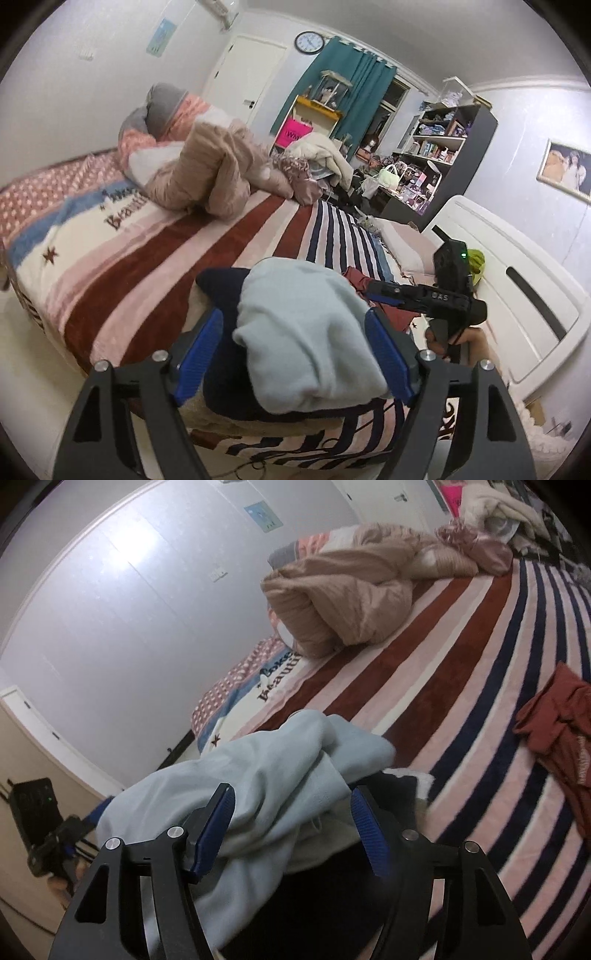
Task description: Fold small clothes
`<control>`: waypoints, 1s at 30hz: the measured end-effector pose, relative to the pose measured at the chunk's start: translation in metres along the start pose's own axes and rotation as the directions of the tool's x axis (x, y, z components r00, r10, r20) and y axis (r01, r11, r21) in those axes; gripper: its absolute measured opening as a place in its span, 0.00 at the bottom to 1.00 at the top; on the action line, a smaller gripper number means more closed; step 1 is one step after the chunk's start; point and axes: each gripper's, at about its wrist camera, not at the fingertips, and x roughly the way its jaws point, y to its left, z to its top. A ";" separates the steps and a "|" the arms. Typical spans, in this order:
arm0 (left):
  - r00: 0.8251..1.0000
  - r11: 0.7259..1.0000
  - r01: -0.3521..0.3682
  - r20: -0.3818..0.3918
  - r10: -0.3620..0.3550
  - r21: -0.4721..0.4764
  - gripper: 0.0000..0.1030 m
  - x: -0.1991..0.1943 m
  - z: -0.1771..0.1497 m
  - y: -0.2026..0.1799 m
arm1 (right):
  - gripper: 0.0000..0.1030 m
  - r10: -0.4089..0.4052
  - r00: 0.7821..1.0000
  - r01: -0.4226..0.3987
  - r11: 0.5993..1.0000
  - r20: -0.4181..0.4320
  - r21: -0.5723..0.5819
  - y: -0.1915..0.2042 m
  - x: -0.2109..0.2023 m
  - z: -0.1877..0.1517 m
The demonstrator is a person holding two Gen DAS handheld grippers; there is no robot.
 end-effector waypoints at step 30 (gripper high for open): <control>0.943 0.887 -0.133 0.331 -0.023 0.443 0.99 0.054 -0.147 -0.345 | 1.00 -0.558 0.652 0.675 0.736 0.513 -0.058 -0.041 -0.372 -0.306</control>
